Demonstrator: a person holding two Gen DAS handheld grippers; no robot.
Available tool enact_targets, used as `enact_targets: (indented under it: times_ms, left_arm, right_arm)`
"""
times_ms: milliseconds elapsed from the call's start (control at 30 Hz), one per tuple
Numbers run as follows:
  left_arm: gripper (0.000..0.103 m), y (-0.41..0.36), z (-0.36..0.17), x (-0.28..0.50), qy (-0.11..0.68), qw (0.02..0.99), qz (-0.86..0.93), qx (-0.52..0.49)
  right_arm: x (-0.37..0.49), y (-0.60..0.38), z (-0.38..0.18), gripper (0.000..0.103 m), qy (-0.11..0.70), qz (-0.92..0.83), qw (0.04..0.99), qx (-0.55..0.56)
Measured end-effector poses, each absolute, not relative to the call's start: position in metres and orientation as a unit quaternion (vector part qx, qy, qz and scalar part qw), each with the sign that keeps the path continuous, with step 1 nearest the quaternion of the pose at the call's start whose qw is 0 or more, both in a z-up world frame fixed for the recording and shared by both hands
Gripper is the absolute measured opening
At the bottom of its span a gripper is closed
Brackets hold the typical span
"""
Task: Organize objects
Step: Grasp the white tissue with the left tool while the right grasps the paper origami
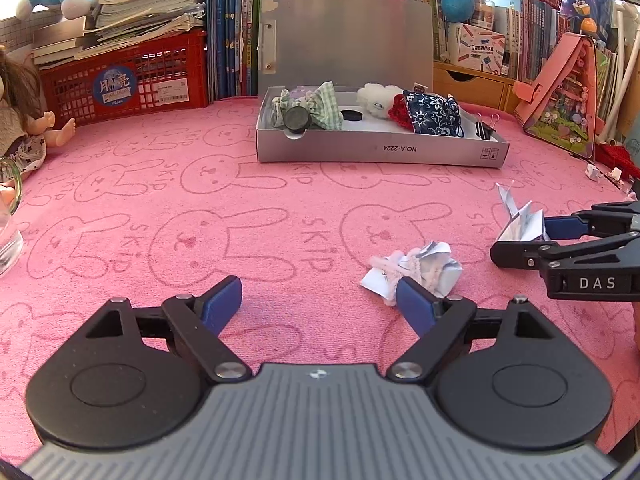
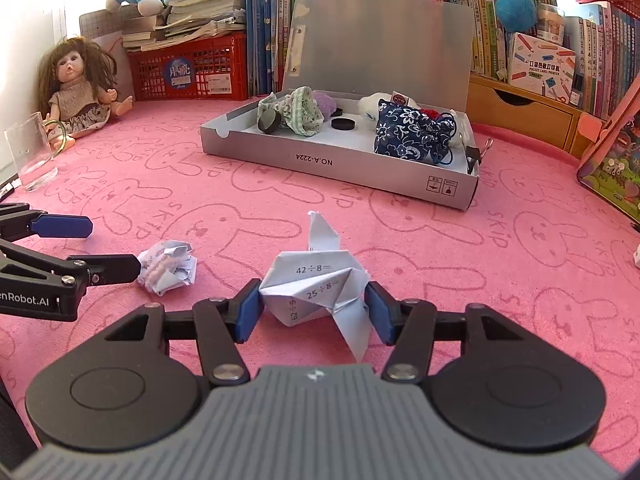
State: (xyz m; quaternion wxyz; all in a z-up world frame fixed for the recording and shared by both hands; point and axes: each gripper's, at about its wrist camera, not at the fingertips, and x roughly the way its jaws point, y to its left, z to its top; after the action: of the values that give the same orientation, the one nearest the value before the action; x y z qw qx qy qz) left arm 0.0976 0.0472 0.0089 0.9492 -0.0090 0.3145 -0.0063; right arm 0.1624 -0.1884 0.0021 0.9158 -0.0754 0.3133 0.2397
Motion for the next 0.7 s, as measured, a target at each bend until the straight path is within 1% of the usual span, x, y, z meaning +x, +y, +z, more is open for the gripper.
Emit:
enact_targets:
  times_ms: [267, 533, 700]
  left_arm:
    - [0.087, 0.032, 0.018, 0.089, 0.291, 0.956, -0.042, -0.022]
    - [0.087, 0.007, 0.004, 0.105, 0.302, 0.952, -0.039, -0.037]
    - [0.087, 0.0, 0.001, 0.108, 0.299, 0.954, -0.025, -0.021]
  right_arm:
    - [0.156, -0.19, 0.0, 0.07, 0.293, 0.212, 0.93, -0.061]
    - [0.154, -0.195, -0.002, 0.07, 0.284, 0.187, 0.939, -0.045]
    - [0.152, -0.194, -0.004, 0.07, 0.284, 0.18, 0.941, -0.048]
